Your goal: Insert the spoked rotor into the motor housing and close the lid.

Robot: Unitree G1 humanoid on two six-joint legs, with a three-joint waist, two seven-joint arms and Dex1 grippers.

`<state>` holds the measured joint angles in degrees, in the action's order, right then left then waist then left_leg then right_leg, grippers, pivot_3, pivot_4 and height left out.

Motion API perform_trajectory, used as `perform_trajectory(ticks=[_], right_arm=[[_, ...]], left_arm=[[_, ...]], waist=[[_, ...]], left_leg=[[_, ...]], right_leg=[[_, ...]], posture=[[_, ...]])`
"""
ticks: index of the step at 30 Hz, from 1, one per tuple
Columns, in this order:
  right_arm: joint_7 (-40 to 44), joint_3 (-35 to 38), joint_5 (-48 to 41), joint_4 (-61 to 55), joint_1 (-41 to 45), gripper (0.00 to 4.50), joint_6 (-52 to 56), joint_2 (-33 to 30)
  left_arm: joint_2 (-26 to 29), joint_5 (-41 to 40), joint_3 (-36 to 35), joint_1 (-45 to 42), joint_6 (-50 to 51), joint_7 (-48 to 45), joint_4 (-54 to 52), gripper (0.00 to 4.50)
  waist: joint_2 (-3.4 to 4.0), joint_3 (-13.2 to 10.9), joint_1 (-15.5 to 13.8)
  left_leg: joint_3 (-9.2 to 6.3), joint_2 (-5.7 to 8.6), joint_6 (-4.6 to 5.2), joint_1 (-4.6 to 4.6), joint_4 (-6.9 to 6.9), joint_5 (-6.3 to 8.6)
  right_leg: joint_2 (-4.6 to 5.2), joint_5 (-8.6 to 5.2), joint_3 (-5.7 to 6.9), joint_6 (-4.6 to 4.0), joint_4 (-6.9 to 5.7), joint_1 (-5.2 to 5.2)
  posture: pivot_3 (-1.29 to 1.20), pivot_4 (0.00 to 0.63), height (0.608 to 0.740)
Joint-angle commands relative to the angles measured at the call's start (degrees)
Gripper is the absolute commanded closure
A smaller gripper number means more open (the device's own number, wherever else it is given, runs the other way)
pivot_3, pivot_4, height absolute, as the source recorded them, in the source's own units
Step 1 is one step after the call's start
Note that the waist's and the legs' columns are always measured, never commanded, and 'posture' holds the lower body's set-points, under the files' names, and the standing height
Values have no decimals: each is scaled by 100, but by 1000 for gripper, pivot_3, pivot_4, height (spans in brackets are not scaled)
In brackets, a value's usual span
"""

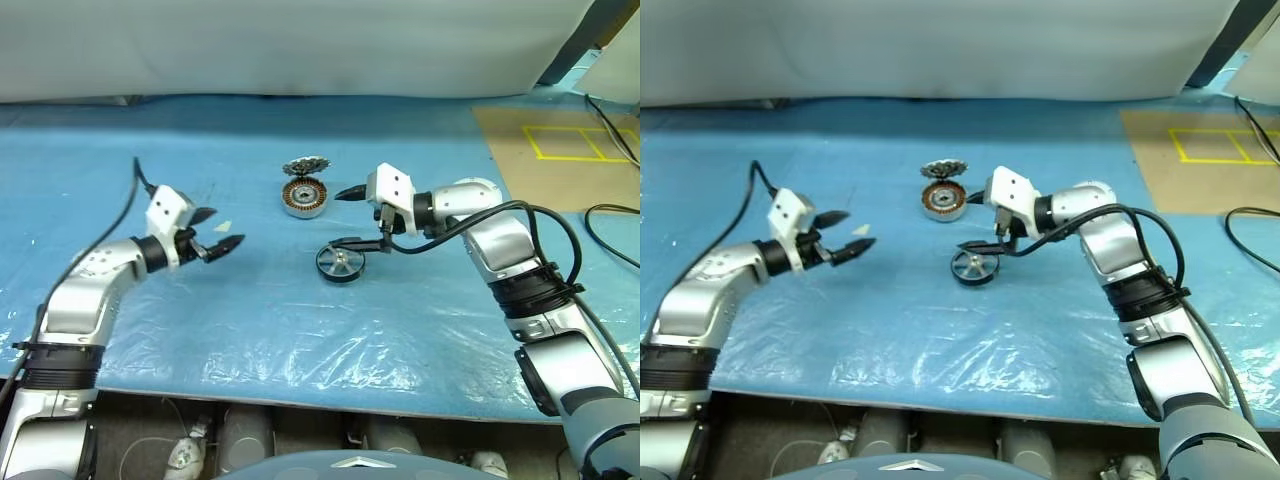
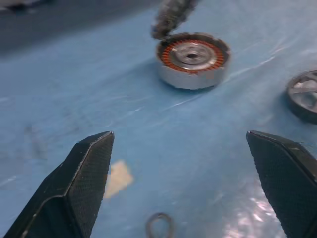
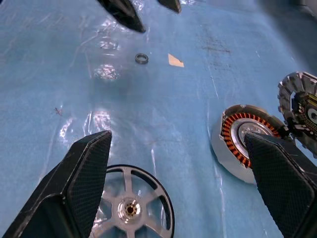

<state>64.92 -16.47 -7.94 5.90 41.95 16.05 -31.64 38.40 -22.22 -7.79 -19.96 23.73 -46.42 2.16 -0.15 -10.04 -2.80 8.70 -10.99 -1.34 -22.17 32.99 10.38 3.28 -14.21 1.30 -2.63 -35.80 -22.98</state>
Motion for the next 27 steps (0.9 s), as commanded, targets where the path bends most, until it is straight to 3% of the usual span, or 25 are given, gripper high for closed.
perform_trajectory(ticks=[1, 5, 10, 16, 20, 25, 27], right_arm=[[-225, 102, 59, -232, -267, 25, -32, 15], [-715, 244, 207, 31, -229, 25, -131, 146], [-888, 59, 492, 1020, 665, 25, -355, 624], [-455, -487, 1041, 2871, 2177, 25, 10, 1241], [-662, -566, 1370, 4580, 3184, 25, 515, 1932], [-768, -691, 1790, 5650, 3585, 25, 151, 2341], [-1189, -703, 1986, 5947, 3701, 25, 82, 2495]], left_arm=[[154, 188, -306, -66, -401, 125, 294, 0], [-6, 122, -284, -131, -455, 135, 317, 0], [-366, 108, 20, -317, -328, 133, 185, 0], [-574, 99, 238, -323, -167, 103, -72, 0], [-691, 38, 249, -114, -52, 192, -402, 0], [-788, 8, 226, 200, 32, 385, -810, 0], [-817, -16, 192, 344, 69, 485, -992, 0]], waist=[[0, 0, -14], [0, 0, -22], [0, 0, 5], [0, 0, 38], [1, -1, 38], [1, -1, -6], [1, -1, -11]], left_leg=[[0, 3, 0, -1, 0, 0], [-1, 3, 0, -6, 0, 0], [0, 0, 6, -2, 8, -4], [1, -6, 11, -4, 10, -7], [1, -8, 11, -35, 8, -7], [-7, -17, 12, -105, 22, -7], [-8, -16, 13, -117, 27, -7]], right_leg=[[3, 0, 0, 0, 1, 0], [3, 0, 1, 0, 2, -2], [3, 4, 1, -7, -8, -2], [1, 8, 1, -14, -14, -9], [2, 9, 9, -16, -14, -33], [2, 5, 32, -27, -23, -83], [3, 4, 32, -28, -30, -96]], posture=[[0, 150, 740], [0, 150, 740], [0, 150, 740], [0, 150, 740], [0, 150, 740], [0, 150, 740], [0, 150, 740]])
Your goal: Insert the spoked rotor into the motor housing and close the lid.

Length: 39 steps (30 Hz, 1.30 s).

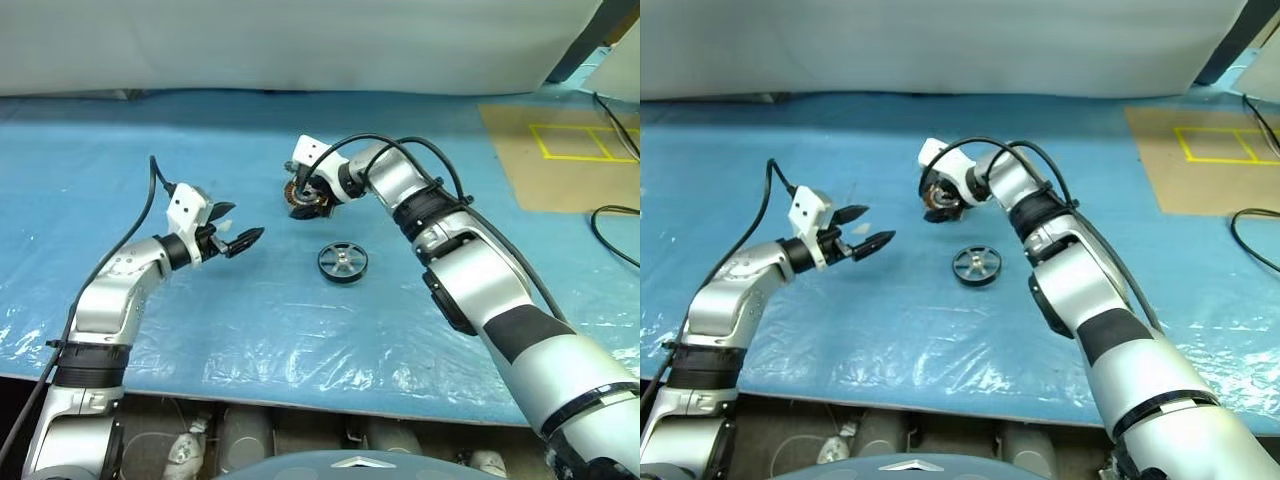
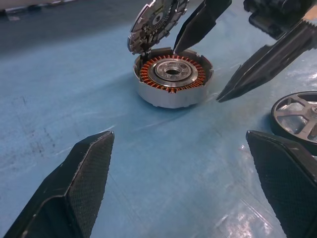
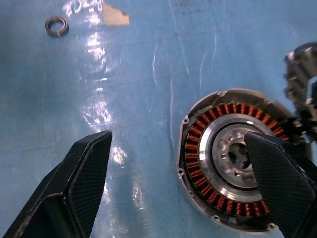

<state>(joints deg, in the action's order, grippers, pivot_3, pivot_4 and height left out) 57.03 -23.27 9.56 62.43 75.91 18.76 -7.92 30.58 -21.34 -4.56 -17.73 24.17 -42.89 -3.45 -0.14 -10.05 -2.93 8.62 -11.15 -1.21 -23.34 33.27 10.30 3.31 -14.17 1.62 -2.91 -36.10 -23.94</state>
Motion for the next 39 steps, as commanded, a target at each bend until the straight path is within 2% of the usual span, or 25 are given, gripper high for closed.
perform_trajectory(ticks=[1, 5, 9, 14, 19, 27, 39], right_arm=[[-532, -12, 301, 404, 350, 25, -176, 198], [-1135, 75, 513, 742, 445, 25, -192, 394], [-1318, 153, 570, 867, 551, 25, -334, 526], [-1292, 165, 682, 1053, 541, 25, -341, 605], [-1615, 232, 757, 1221, 487, 25, -259, 635], [-1683, 625, 544, 1257, 562, 25, -207, 808], [-1759, 466, 811, 1299, 489, 25, -213, 955]], left_arm=[[-47, -123, -146, 193, 54, 174, -531, 0], [-81, -153, -153, 340, 120, 285, -746, 0], [-106, -148, -149, 322, 117, 364, -754, 0], [-93, -153, -91, 301, 109, 360, -723, 0], [-127, -134, -51, 321, 82, 380, -716, 0], [-212, -105, -5, 310, 34, 387, -652, 0], [-283, -89, 9, 422, 22, 397, -672, 0]], waist=[[0, 0, 3], [2, -2, 25], [6, -4, 27], [6, -4, 33], [6, -4, 32], [6, -4, 38], [6, -4, 40]], left_leg=[[0, 0, 0, -3, 4, 0], [3, -12, -2, 0, 18, 0], [9, -29, -33, 19, 17, 5], [14, -26, -28, 17, 22, -1], [15, -26, -18, 11, 21, -7], [15, -28, -19, 16, 20, -7], [15, -27, -19, 15, 20, -7]], right_leg=[[1, 0, -1, 0, -12, -7], [-1, -12, -3, -20, -65, -32], [-8, -16, -3, -26, -79, -29], [-7, -15, -10, -26, -78, -28], [-7, -15, -7, -26, -76, -29], [-7, -15, -7, -26, -80, -29], [-7, -15, -7, -25, -80, -29]], posture=[[0, 150, 740], [0, 150, 740], [0, 150, 740], [0, 150, 740], [0, 150, 740], [0, 150, 740], [0, 150, 740]])
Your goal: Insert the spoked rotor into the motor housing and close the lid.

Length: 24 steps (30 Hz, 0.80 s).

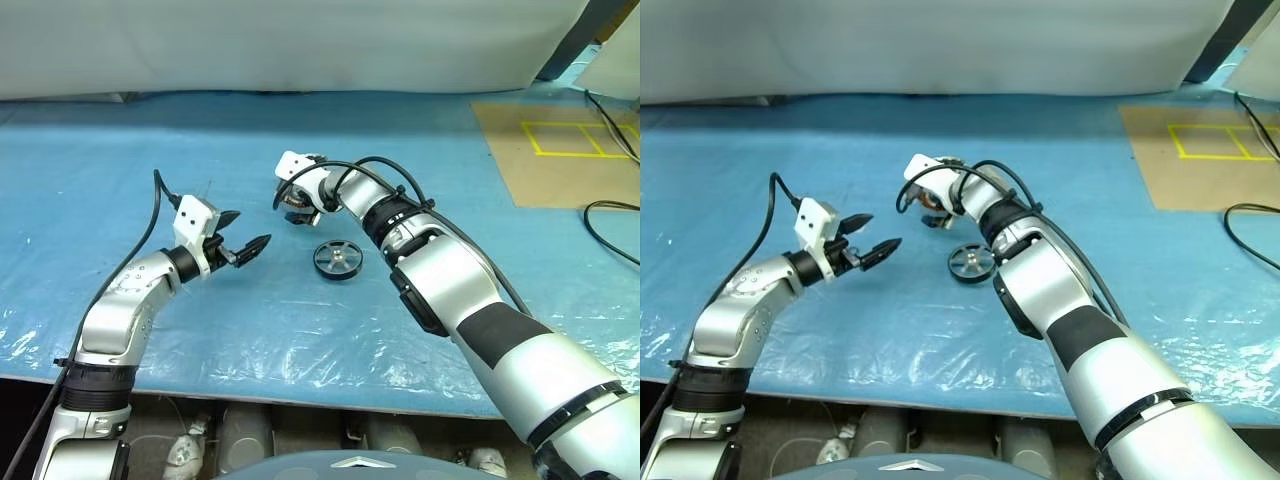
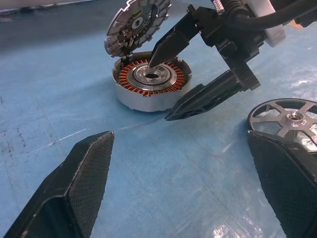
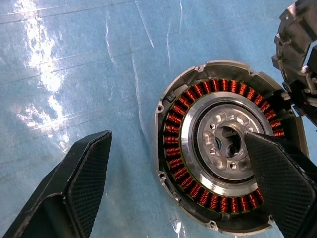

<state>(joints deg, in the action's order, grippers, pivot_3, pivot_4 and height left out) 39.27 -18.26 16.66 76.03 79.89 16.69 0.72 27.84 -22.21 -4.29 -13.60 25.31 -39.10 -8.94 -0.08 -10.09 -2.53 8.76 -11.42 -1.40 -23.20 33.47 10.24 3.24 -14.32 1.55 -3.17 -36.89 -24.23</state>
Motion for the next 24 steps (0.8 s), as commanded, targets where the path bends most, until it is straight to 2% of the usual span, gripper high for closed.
perform_trajectory(ticks=[1, 7, 10, 16, 17, 24], right_arm=[[54, -49, 122, -61, 69, 25, -1, 111], [-62, 120, 44, -33, 15, 25, 117, 197], [-36, 87, 108, -29, -21, 644, 111, 195], [79, -39, 255, -50, -108, 2626, 67, 81], [224, -81, 274, -84, -108, 2810, 67, 81], [739, -117, 264, -289, -50, 2821, 213, 37]], left_arm=[[-11, -1, -21, 12, -92, 18, -126, 0], [-8, 1, -38, -16, -95, 27, -114, 0], [-18, -1, -12, -34, -89, 30, -112, 0], [-75, 39, 66, -44, -94, 50, -112, 0], [-88, 38, 78, -49, -94, 48, -113, 0], [-128, 60, 100, -113, -108, 61, -69, 0]], waist=[[0, 0, 0], [0, 0, -4], [0, 0, -4], [0, 0, 2], [0, 1, 5], [0, 1, 1]], left_leg=[[0, 0, 0, -1, 0, 0], [0, 0, 0, 0, 0, 0], [0, 0, -4, 0, 0, 2], [0, 0, -3, 1, 0, 1], [0, 0, -3, 4, 0, 1], [0, 0, -7, 9, 2, 4]], right_leg=[[0, 0, 0, 0, 0, 0], [0, 0, 0, 0, 0, 0], [0, 0, 0, 0, 0, 0], [0, 0, 0, 0, 0, 1], [0, 0, 0, 0, 0, 3], [0, 0, -1, 1, -3, 7]], posture=[[0, 150, 740], [0, 150, 740], [0, 150, 740], [0, 150, 740], [0, 150, 740], [0, 150, 740]])
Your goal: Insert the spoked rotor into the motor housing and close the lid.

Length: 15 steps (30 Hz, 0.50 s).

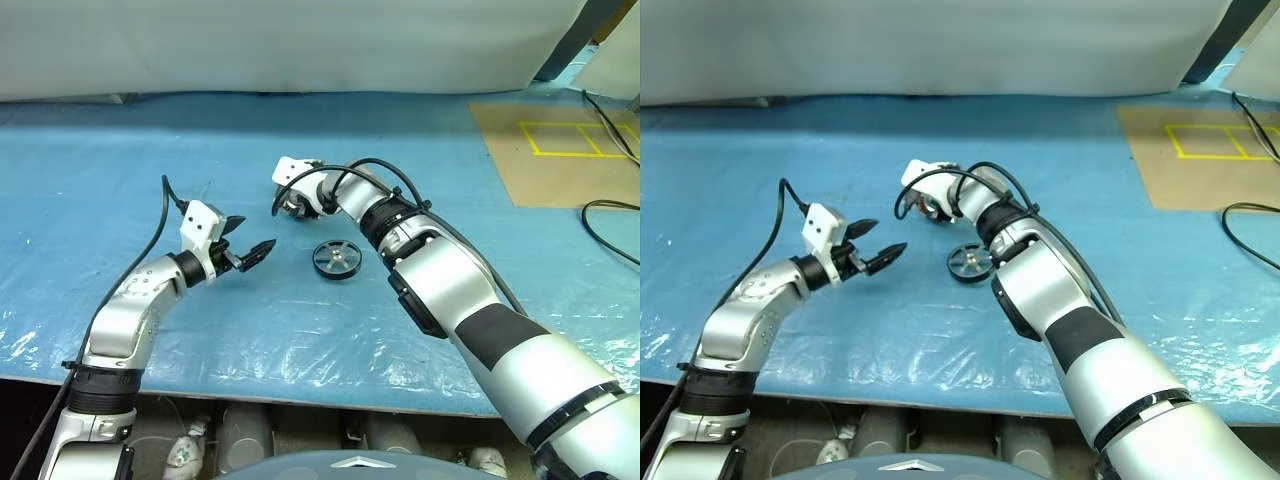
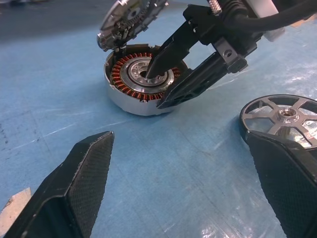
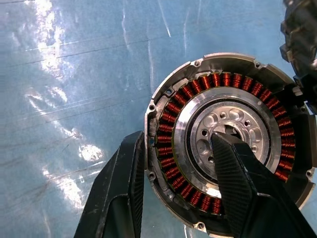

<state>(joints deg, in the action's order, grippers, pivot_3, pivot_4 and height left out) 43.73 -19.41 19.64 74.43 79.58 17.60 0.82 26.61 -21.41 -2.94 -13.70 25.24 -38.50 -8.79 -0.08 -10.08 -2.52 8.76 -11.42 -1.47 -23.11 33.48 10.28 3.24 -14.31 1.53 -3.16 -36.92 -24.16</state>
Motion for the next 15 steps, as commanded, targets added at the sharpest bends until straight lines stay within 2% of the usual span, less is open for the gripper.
perform_trajectory(ticks=[1, 5, 11, 15], right_arm=[[405, 11, -56, -185, 1, 2821, 176, 9], [1475, -136, -139, -988, -86, 2821, 665, -83], [2782, -547, -316, -3721, -806, 2821, 2512, -493], [3181, -794, -536, -4974, -1123, 2821, 3353, -823]], left_arm=[[-4, -20, -38, -110, -99, -1, -82, 0], [42, -56, -79, -85, -81, -62, -84, 0], [56, -85, -98, -89, -48, -107, -61, 0], [90, -128, -130, -51, 1, -142, -102, 0]], waist=[[0, 0, 0], [0, 0, 4], [-1, -1, -19], [-1, -1, -30]], left_leg=[[0, 0, 4, -1, 0, -2], [-1, -1, 8, -3, -1, -5], [-7, -4, 10, -6, -3, -6], [-10, -3, 9, -5, -2, -6]], right_leg=[[0, 0, 0, 0, 0, 0], [-1, 0, 1, 0, 3, -1], [-6, 14, 4, 24, 5, -1], [-6, 15, 3, 25, 5, -2]], posture=[[0, 150, 740], [0, 150, 740], [0, 150, 740], [0, 150, 740]])
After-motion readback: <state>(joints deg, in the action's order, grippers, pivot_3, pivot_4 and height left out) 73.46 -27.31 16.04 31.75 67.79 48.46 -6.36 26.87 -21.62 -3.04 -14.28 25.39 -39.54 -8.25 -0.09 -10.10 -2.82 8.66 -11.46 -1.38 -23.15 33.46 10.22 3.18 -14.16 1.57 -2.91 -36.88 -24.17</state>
